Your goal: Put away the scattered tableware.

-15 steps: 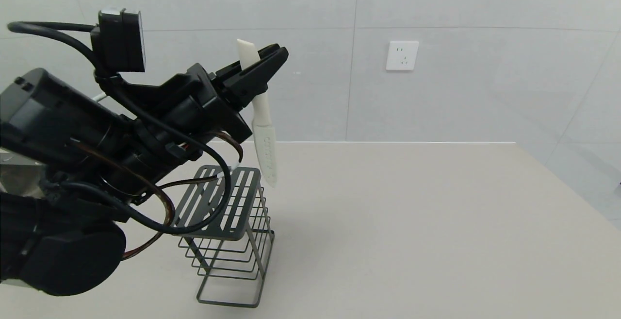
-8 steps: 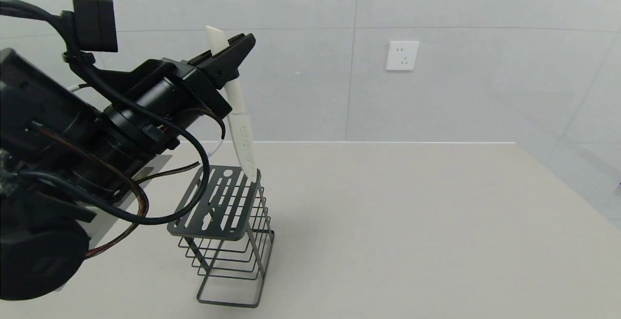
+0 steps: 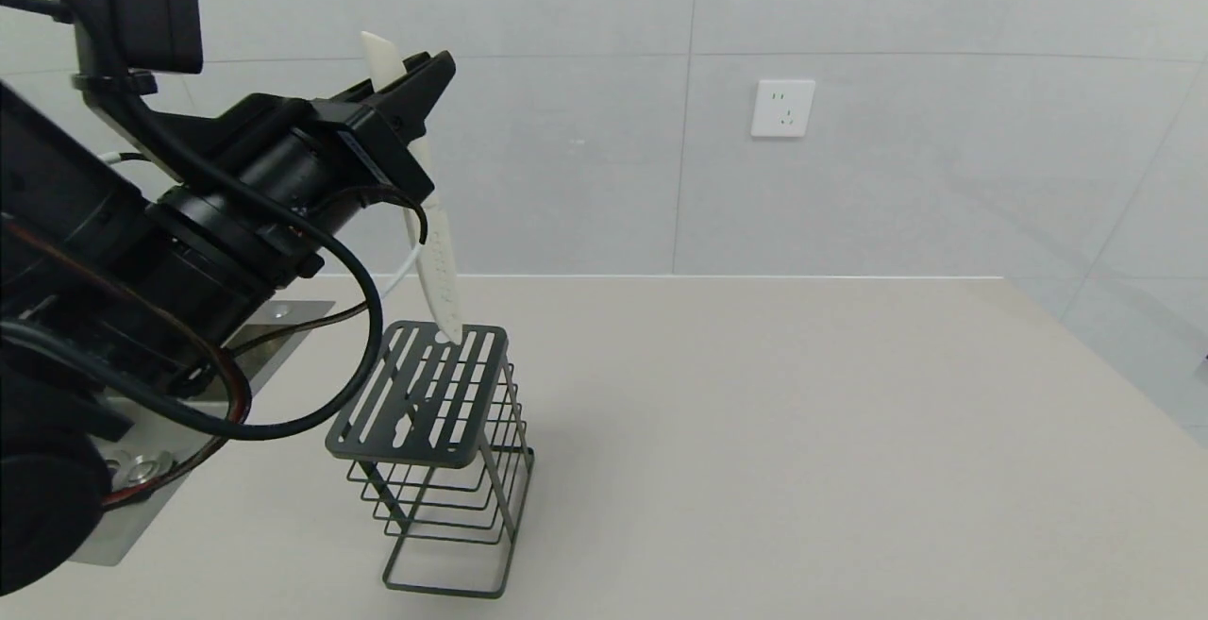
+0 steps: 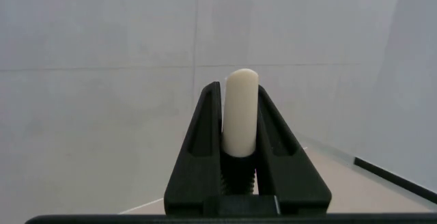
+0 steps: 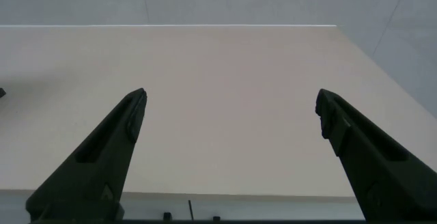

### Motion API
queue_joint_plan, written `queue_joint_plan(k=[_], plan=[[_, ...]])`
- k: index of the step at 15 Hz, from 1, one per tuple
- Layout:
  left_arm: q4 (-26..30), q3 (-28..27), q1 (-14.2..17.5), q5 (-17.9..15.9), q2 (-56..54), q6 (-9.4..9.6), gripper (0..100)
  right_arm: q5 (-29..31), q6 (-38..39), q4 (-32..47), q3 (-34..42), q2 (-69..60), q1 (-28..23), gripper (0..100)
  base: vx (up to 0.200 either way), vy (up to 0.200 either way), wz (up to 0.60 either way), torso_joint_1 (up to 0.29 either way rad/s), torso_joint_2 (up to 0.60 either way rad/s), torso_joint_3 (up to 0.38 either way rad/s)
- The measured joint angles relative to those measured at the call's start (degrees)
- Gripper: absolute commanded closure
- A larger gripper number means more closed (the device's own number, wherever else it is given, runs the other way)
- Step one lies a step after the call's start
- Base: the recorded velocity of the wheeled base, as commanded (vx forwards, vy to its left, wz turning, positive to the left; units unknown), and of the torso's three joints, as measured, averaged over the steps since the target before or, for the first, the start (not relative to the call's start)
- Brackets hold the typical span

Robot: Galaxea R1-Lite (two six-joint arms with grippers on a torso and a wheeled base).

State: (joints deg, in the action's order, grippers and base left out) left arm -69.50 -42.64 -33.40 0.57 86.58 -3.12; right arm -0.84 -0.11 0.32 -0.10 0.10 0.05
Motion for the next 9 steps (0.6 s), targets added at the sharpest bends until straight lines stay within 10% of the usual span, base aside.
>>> queue_joint_plan(k=[9], plan=[[-2.5, 0.5, -4.9, 12.7, 4.1, 3.3, 100, 0.0, 0.1, 0.0, 0.0, 0.0, 0.0, 0, 0.0, 0.0, 0.0, 0.0, 0.0, 0.0]])
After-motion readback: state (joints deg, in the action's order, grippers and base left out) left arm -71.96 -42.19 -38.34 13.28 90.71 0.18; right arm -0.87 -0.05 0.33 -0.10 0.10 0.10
